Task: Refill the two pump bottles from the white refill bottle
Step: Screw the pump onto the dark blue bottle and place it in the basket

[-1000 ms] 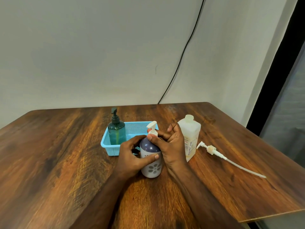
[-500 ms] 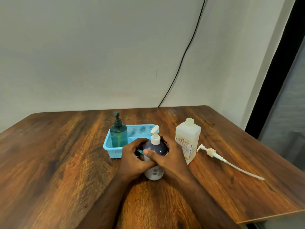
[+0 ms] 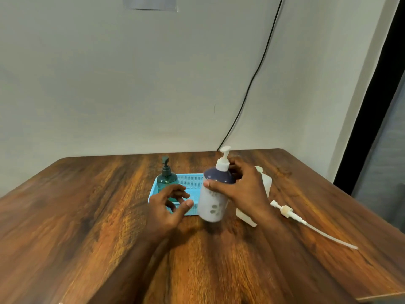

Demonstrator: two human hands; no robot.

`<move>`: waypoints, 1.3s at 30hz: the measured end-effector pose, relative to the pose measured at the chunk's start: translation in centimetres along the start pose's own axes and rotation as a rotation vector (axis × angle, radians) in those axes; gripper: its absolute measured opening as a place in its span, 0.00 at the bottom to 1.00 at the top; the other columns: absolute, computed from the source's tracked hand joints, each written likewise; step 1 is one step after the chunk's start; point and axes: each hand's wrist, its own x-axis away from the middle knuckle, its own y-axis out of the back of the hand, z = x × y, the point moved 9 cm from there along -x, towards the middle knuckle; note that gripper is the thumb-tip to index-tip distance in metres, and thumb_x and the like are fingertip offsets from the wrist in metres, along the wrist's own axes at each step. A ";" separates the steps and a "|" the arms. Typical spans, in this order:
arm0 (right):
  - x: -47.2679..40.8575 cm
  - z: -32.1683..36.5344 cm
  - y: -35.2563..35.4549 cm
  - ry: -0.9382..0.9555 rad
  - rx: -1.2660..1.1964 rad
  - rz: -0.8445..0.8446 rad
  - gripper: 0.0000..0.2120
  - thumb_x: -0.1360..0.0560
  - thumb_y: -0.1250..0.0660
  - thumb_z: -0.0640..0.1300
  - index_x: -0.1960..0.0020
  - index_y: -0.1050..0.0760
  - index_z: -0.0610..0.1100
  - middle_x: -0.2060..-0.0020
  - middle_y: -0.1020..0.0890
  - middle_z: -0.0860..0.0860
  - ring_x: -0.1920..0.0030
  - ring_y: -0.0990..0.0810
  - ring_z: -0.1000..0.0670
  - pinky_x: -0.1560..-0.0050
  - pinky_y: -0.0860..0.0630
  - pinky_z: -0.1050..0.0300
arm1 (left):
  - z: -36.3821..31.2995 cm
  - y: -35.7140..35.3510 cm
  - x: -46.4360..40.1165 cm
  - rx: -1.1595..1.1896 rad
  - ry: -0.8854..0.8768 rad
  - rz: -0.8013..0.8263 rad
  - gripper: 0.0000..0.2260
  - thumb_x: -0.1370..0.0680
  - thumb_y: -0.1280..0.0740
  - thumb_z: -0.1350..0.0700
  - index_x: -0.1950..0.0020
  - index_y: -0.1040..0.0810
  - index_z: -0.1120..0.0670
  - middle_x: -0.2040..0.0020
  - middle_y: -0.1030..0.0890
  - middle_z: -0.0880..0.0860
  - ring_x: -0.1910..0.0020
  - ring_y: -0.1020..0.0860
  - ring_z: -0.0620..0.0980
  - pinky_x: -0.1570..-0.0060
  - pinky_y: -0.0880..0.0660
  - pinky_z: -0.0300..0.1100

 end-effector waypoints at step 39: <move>-3.9 -4.3 -5.1 -0.230 0.416 -0.010 0.17 0.18 0.38 0.45 0.30 0.29 0.43 0.32 0.25 0.46 0.33 0.25 0.45 0.41 0.27 0.54 | 9.3 6.9 -4.3 -0.275 0.539 0.055 0.06 0.21 0.32 0.57 0.56 0.17 0.55 0.63 0.17 0.55 0.70 0.21 0.51 0.77 0.28 0.40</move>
